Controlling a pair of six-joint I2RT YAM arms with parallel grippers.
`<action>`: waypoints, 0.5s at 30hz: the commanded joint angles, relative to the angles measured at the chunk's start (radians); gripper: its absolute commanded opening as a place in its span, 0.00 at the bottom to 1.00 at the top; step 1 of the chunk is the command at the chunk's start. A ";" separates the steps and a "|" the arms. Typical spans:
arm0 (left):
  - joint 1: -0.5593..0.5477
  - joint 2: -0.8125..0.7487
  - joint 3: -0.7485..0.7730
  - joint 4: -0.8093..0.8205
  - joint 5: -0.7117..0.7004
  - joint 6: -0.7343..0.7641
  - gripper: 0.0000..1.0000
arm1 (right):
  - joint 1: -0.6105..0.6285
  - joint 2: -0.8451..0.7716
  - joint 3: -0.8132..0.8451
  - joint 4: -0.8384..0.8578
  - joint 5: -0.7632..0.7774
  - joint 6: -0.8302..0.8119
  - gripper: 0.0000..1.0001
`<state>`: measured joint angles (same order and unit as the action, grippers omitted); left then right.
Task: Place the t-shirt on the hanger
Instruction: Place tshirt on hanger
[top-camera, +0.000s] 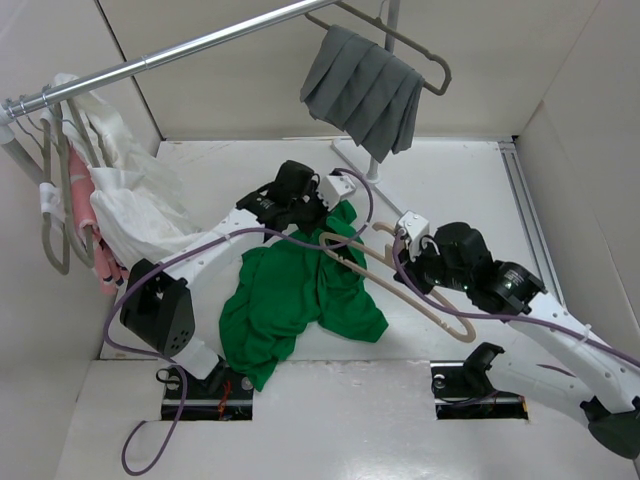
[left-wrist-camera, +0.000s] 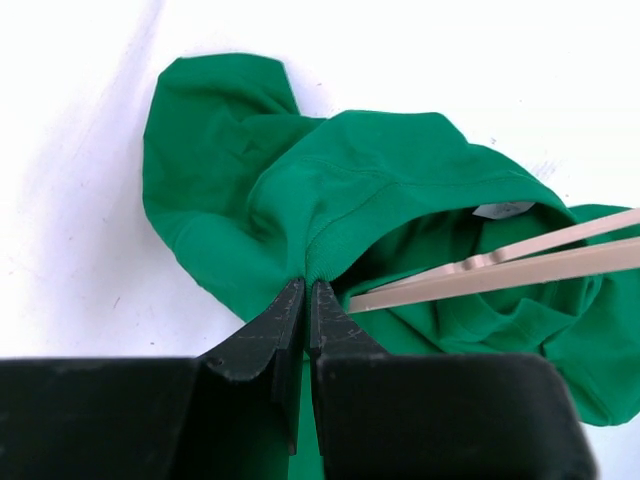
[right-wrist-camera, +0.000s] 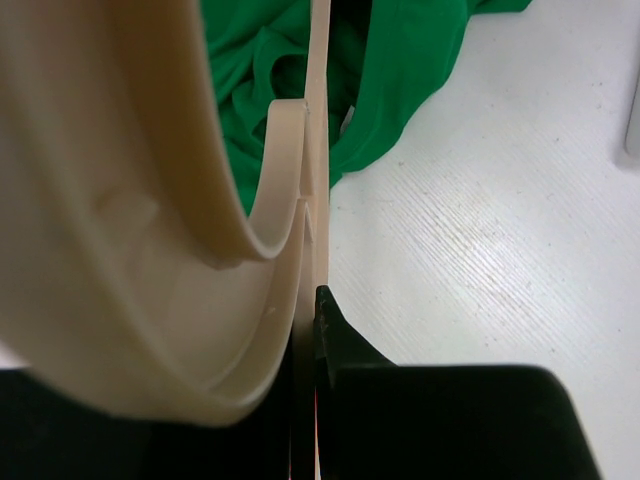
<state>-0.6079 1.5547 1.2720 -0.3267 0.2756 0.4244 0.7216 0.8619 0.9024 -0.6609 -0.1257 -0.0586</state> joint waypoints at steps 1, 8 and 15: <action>-0.032 -0.041 0.000 0.003 -0.015 0.037 0.00 | 0.009 -0.012 0.062 -0.034 0.043 -0.003 0.00; -0.032 -0.028 -0.004 0.003 -0.026 0.037 0.00 | 0.018 -0.032 0.139 -0.108 0.067 -0.017 0.00; -0.032 -0.019 0.017 0.012 -0.016 0.028 0.00 | 0.029 -0.032 0.067 -0.057 0.057 0.003 0.00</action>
<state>-0.6380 1.5547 1.2690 -0.3264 0.2508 0.4534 0.7357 0.8379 0.9806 -0.7609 -0.0845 -0.0666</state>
